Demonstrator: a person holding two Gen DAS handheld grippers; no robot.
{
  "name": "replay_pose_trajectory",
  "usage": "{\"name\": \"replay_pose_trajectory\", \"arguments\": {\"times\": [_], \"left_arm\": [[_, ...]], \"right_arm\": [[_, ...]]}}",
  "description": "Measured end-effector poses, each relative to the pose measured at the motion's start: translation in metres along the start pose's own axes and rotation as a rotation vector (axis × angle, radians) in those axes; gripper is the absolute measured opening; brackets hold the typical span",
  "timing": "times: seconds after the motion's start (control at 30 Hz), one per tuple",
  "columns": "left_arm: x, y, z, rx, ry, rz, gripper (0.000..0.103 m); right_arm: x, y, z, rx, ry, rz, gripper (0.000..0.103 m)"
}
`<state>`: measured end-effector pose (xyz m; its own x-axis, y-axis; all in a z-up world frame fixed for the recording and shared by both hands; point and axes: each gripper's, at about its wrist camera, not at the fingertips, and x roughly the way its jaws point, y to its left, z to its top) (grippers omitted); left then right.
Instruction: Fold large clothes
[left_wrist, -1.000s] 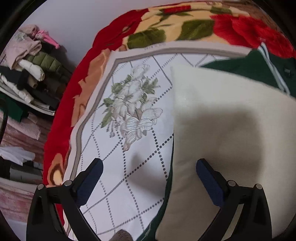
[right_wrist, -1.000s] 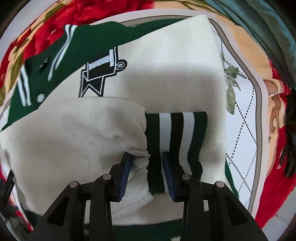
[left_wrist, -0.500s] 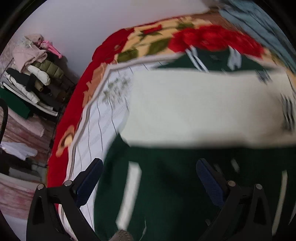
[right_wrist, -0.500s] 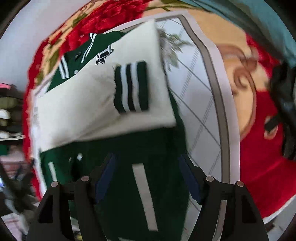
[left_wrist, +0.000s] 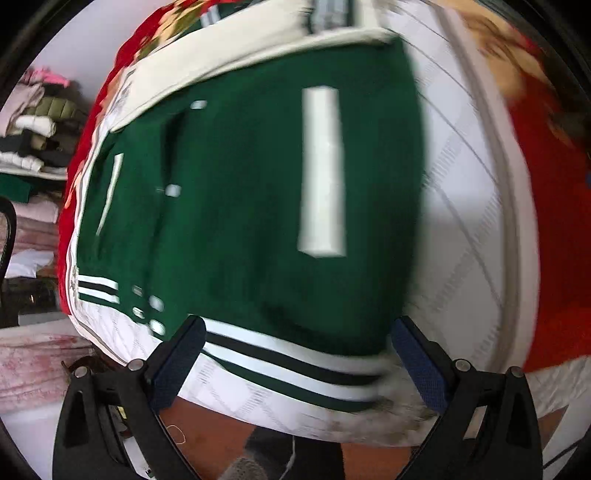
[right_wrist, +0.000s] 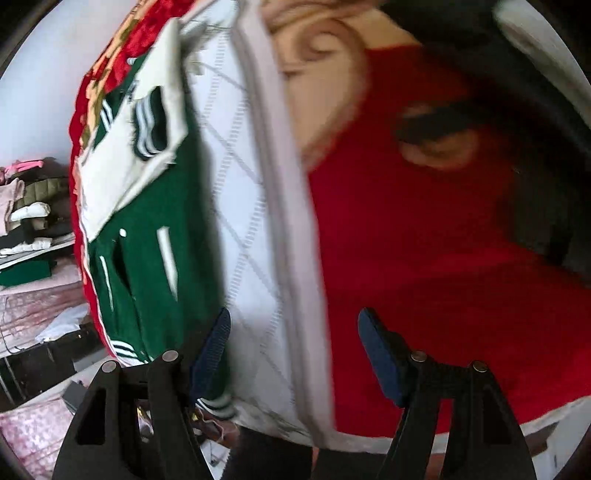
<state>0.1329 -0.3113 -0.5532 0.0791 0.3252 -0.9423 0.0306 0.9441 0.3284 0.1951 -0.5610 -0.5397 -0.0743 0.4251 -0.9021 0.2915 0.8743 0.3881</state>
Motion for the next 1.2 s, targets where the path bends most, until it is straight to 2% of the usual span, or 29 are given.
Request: {"name": "replay_pose_trajectory", "arguments": {"times": [0.07, 0.17, 0.37, 0.47, 0.53, 0.57, 0.6, 0.67, 0.83, 1.0, 1.03, 1.1, 1.2], "left_arm": [[0.006, -0.027, -0.007, 0.051, -0.022, 0.074, 0.103], [0.031, -0.053, -0.007, 0.111, -0.039, 0.251, 0.103], [0.047, -0.036, 0.024, 0.050, -0.098, 0.379, 0.103], [0.057, -0.014, 0.038, -0.003, -0.091, 0.333, 0.103], [0.056, -0.002, 0.042, -0.019, -0.109, 0.307, 0.099], [0.053, 0.005, 0.043, -0.027, -0.122, 0.290, 0.078], [0.050, 0.010, 0.041, -0.037, -0.133, 0.267, 0.045], [0.040, 0.026, 0.041, -0.065, -0.155, 0.221, 0.022], [0.022, 0.036, 0.037, -0.113, -0.180, 0.145, 0.015], [0.003, 0.042, 0.036, -0.142, -0.217, 0.097, 0.012], [0.001, 0.044, 0.035, -0.145, -0.220, 0.092, 0.012], [-0.004, 0.052, 0.033, -0.164, -0.225, 0.069, 0.011], [-0.010, 0.070, 0.034, -0.184, -0.234, 0.034, 0.010]], "right_arm": [[-0.005, -0.018, -0.003, 0.007, 0.008, -0.007, 0.073], [-0.009, -0.033, -0.002, 0.011, 0.012, -0.007, 0.073], [-0.002, -0.026, 0.016, -0.037, 0.018, -0.001, 0.074], [0.009, -0.010, 0.036, -0.072, 0.010, 0.024, 0.073], [0.021, 0.004, 0.054, -0.080, 0.010, 0.080, 0.074], [0.029, 0.014, 0.068, -0.082, 0.007, 0.129, 0.074], [0.035, 0.021, 0.076, -0.084, 0.006, 0.161, 0.074], [0.050, 0.041, 0.102, -0.079, 0.010, 0.264, 0.074], [0.079, 0.077, 0.157, -0.035, 0.009, 0.465, 0.083], [0.116, 0.103, 0.193, 0.044, 0.061, 0.564, 0.083], [0.123, 0.112, 0.197, 0.047, 0.072, 0.567, 0.073], [0.127, 0.132, 0.199, 0.009, 0.068, 0.483, 0.048], [0.124, 0.160, 0.196, -0.031, 0.053, 0.401, 0.026]]}}
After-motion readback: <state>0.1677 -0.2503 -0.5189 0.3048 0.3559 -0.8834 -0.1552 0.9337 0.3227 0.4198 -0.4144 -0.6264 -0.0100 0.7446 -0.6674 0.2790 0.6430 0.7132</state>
